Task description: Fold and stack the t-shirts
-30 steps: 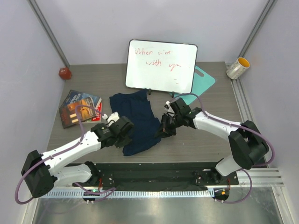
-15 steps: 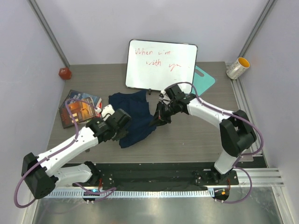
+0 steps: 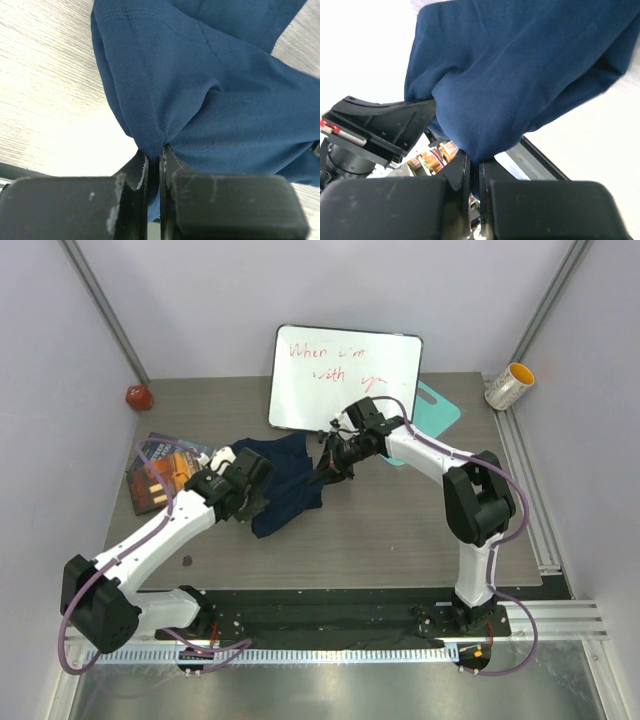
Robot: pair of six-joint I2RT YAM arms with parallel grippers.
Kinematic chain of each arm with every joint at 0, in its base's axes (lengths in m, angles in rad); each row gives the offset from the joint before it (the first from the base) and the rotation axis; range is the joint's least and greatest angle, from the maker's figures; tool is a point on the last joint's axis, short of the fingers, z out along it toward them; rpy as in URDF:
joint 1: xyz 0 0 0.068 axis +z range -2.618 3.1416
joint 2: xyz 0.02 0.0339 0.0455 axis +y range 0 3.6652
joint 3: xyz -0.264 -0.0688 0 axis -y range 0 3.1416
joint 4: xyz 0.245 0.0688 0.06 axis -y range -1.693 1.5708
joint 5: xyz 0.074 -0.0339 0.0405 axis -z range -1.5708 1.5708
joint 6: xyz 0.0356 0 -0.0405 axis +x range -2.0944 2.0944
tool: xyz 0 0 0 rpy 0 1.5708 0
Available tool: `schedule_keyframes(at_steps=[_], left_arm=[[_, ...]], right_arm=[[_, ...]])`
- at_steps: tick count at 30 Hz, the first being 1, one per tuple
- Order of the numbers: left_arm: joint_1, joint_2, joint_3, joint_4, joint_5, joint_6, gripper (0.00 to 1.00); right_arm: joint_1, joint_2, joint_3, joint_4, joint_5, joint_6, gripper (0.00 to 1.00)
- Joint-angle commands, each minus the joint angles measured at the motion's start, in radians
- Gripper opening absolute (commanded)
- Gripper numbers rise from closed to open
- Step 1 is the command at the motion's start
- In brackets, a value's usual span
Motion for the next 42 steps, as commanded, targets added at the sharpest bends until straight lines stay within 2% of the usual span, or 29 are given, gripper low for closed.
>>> schedule_keyframes(at_steps=[1, 9, 15, 23, 29, 35, 42], left_arm=[[0.022, 0.02, 0.04, -0.008, -0.009, 0.053, 0.0], [0.109, 0.064, 0.053, 0.041, 0.047, 0.089, 0.0], [0.206, 0.201, 0.149, 0.033, 0.113, 0.176, 0.0], [0.265, 0.351, 0.287, 0.027, 0.158, 0.231, 0.0], [0.283, 0.402, 0.315, 0.021, 0.158, 0.242, 0.0], [0.304, 0.425, 0.317, 0.013, 0.15, 0.244, 0.08], [0.349, 0.474, 0.336, 0.009, 0.15, 0.247, 0.15]], right_arm=[[-0.017, 0.041, 0.093, -0.003, -0.025, 0.018, 0.08], [-0.02, 0.138, 0.17, -0.003, -0.035, 0.058, 0.08], [-0.026, 0.211, 0.291, -0.003, -0.035, 0.107, 0.08], [-0.035, 0.332, 0.466, 0.002, -0.055, 0.205, 0.09], [-0.042, 0.43, 0.554, 0.01, -0.066, 0.249, 0.15], [-0.043, 0.48, 0.569, 0.071, -0.08, 0.314, 0.17], [-0.045, 0.507, 0.549, 0.253, -0.098, 0.458, 0.2]])
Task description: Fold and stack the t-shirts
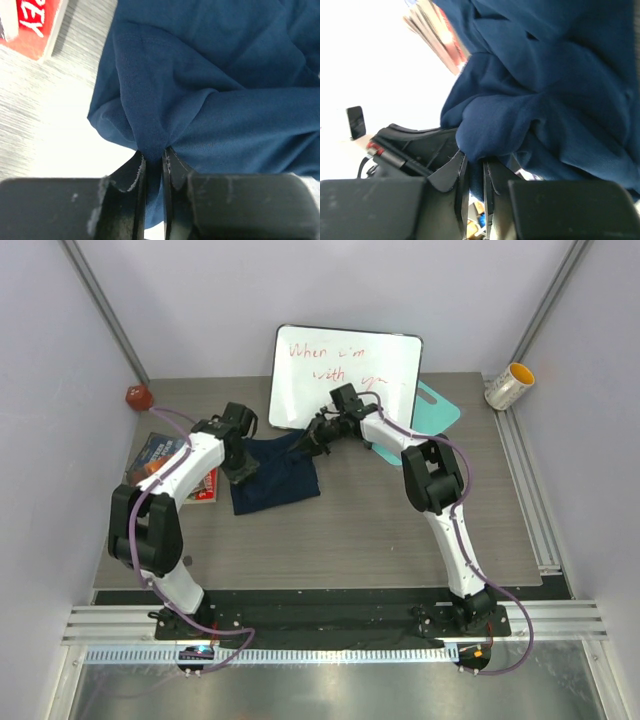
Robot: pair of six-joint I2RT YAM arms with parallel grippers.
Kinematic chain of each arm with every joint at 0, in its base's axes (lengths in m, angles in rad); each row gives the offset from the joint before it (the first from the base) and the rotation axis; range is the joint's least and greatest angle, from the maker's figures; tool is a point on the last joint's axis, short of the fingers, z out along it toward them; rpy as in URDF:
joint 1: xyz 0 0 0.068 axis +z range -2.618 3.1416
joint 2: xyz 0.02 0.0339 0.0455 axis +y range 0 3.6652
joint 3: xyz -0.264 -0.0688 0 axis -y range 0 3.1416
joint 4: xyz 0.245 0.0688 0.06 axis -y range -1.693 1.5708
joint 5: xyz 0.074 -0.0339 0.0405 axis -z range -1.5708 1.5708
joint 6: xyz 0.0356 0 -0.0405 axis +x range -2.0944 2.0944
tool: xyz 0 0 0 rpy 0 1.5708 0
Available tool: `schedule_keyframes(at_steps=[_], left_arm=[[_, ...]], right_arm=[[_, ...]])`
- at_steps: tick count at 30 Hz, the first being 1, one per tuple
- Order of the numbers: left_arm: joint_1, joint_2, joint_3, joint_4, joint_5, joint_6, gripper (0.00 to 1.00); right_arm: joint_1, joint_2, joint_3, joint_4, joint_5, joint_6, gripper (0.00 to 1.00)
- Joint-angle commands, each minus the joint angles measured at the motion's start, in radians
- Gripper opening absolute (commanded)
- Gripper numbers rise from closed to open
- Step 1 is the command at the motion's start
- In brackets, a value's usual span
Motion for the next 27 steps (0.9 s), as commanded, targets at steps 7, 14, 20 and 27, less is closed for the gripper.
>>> schedule_keyframes(at_steps=[7, 14, 20, 27], left_arm=[[0.072, 0.127, 0.157, -0.067, -0.021, 0.035, 0.19], [0.098, 0.193, 0.238, -0.093, -0.03, 0.054, 0.25], [0.12, 0.208, 0.263, -0.097, -0.03, 0.071, 0.3], [0.141, 0.196, 0.28, -0.112, -0.039, 0.075, 0.38]], right_arm=[[-0.01, 0.037, -0.028, 0.442, -0.051, 0.34, 0.24], [-0.018, 0.071, -0.013, 0.453, -0.046, 0.346, 0.24], [-0.025, 0.04, -0.064, 0.499, -0.035, 0.341, 0.26], [-0.041, -0.015, -0.127, 0.533, -0.026, 0.366, 0.28]])
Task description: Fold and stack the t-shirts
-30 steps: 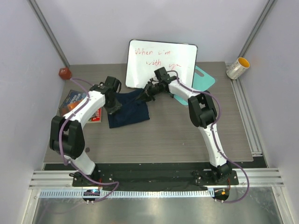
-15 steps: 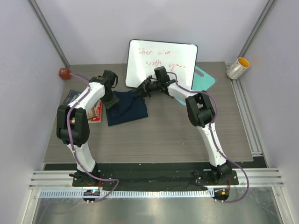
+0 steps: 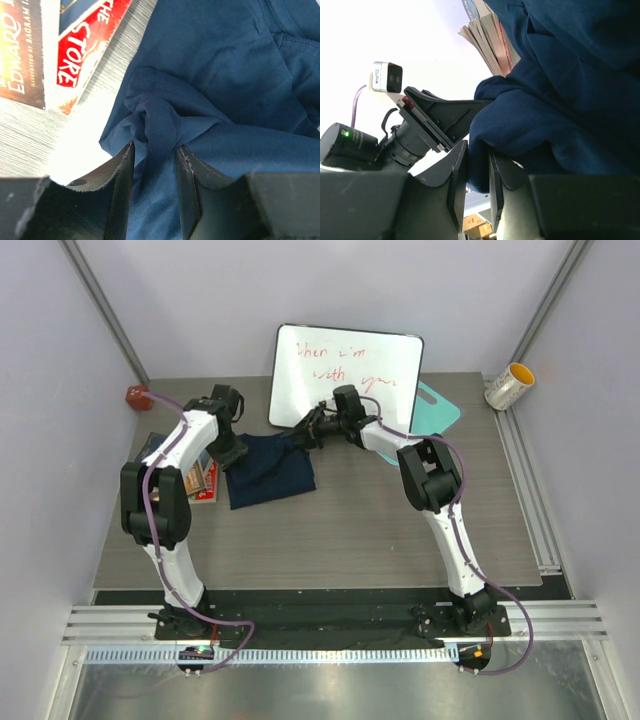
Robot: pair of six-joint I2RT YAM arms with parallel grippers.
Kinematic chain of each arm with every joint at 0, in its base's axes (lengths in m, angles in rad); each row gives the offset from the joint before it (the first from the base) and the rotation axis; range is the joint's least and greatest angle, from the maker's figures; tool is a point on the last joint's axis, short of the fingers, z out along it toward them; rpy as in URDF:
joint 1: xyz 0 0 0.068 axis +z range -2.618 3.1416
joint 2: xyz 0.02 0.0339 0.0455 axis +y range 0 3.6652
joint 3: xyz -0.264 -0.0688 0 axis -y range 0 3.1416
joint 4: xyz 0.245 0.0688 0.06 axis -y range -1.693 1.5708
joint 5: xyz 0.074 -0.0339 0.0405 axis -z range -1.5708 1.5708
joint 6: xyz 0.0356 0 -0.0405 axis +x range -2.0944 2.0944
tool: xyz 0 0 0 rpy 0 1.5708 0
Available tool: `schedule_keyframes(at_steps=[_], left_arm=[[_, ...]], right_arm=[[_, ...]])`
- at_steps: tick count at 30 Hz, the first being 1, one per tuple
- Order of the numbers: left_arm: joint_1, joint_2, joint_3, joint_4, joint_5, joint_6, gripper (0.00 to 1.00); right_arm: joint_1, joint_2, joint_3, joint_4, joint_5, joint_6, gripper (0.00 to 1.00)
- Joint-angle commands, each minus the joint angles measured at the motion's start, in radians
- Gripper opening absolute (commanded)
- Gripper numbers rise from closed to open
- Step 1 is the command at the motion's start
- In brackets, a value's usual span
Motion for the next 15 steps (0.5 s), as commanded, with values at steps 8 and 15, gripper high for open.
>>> schedule_keyframes(at_steps=[8, 15], left_arm=[[0.053, -0.003, 0.084, -0.04, -0.041, 0.03, 0.43], [0.089, 0.026, 0.196, -0.095, -0.048, 0.043, 0.43]], right_arm=[[-0.049, -0.049, -0.06, 0.194, 0.007, 0.222, 0.29], [-0.049, -0.033, -0.068, 0.346, 0.007, 0.378, 0.3]])
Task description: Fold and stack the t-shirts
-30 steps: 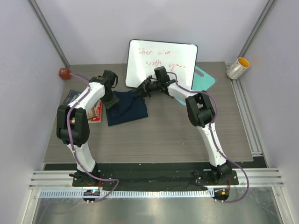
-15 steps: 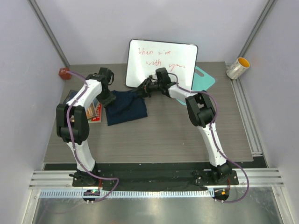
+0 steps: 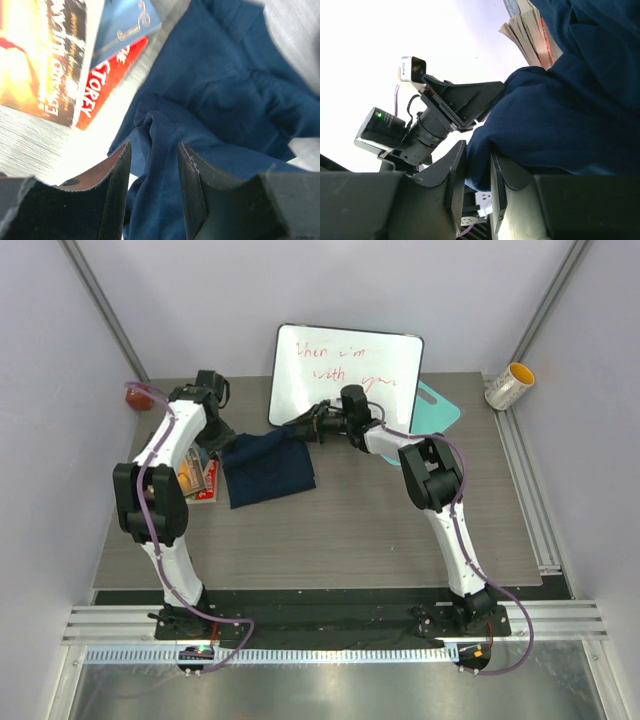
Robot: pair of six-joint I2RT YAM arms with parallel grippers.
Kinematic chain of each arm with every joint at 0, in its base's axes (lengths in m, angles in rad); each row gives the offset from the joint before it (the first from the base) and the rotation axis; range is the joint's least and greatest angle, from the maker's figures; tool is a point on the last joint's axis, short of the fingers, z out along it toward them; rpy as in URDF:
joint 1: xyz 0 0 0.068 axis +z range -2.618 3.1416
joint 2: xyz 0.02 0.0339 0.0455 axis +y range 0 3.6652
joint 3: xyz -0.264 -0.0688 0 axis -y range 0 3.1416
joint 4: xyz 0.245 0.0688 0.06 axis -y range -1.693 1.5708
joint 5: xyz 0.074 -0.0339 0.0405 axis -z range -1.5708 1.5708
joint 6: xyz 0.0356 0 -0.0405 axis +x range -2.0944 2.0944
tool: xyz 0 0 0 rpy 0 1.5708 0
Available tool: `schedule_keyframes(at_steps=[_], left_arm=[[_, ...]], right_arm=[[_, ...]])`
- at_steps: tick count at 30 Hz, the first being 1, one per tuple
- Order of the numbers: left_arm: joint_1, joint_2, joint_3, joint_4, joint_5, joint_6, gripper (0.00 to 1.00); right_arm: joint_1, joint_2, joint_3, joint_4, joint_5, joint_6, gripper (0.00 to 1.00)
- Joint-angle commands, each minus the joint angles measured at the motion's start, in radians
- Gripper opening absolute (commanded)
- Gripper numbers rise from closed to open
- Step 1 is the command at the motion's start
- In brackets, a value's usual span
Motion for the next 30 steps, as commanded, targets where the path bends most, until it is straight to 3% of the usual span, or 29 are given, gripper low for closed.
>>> schedule_keyframes(at_steps=[1, 3, 10, 14, 18, 27, 30], left_arm=[[0.033, 0.016, 0.087, -0.048, -0.033, 0.025, 0.43], [0.04, 0.019, 0.11, -0.056, -0.038, 0.03, 0.43], [0.069, 0.025, 0.157, -0.088, -0.044, 0.037, 0.43], [0.069, -0.071, 0.107, -0.052, -0.006, 0.033, 0.43], [0.065, -0.29, -0.071, 0.065, 0.096, 0.03, 0.43], [0.017, -0.472, -0.136, 0.093, 0.168, 0.067, 0.25], [0.0, -0.46, -0.155, 0.122, 0.214, 0.085, 0.11]], right_arm=[[-0.03, -0.029, 0.031, -0.01, 0.028, 0.006, 0.3], [-0.033, -0.039, 0.053, -0.114, 0.042, -0.042, 0.3], [-0.04, -0.019, 0.055, -0.089, 0.058, -0.002, 0.32], [-0.038, -0.013, 0.056, -0.08, 0.087, 0.018, 0.32], [-0.038, 0.0, 0.056, -0.093, 0.11, 0.016, 0.33], [-0.038, 0.017, 0.042, -0.172, 0.159, -0.024, 0.32], [-0.04, 0.025, 0.041, -0.179, 0.17, -0.025, 0.32]])
